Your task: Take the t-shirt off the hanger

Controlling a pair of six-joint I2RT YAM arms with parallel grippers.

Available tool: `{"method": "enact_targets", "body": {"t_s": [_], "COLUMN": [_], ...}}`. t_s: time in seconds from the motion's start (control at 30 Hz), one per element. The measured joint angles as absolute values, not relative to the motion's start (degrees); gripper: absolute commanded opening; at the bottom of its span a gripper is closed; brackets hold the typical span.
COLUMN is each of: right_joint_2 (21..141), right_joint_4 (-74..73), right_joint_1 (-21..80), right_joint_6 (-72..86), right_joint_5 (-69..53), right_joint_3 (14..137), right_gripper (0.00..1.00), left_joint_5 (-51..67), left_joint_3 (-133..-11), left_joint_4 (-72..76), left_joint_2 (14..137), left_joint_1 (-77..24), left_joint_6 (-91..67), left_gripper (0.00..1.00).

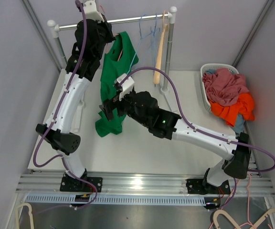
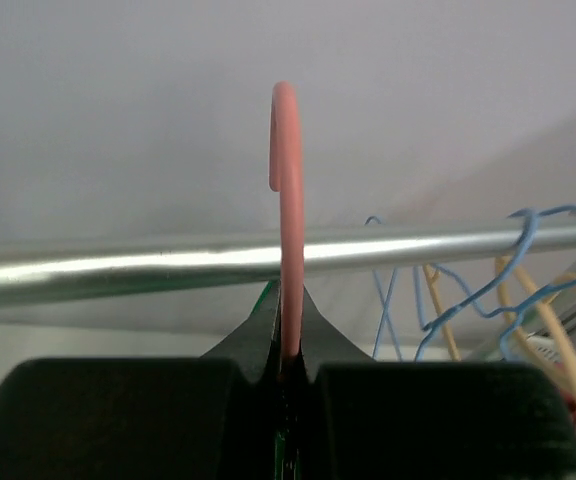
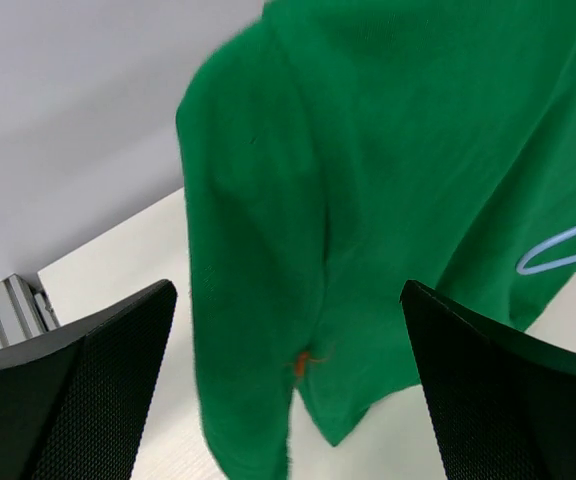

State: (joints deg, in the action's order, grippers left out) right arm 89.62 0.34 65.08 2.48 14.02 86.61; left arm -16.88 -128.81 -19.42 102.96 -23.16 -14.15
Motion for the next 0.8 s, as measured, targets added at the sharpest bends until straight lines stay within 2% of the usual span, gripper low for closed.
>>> {"method": "enact_targets", "body": {"t_s": [0.2, 0.8], "right_joint_2": [89.01, 84.34], "right_joint_4": [0.14, -2.57], "right_joint_1": [65.19, 68.95], "right_joint_6": [1.65, 1.89], "right_joint_5": [14.13, 14.31], "right_joint_3": [86.3, 80.77], "right_gripper": [0.99, 0.99], "left_joint_5": [-21.1, -27.14], "left_joint_3": [-127.15, -128.6], "left_joint_4": [-27.07, -28.49], "left_joint_2": [102.32, 97.62], "left_joint_1": [-26.26, -32.14], "left_joint_6": [-14.04, -9.87], "left_gripper": [0.01, 0.01]}}
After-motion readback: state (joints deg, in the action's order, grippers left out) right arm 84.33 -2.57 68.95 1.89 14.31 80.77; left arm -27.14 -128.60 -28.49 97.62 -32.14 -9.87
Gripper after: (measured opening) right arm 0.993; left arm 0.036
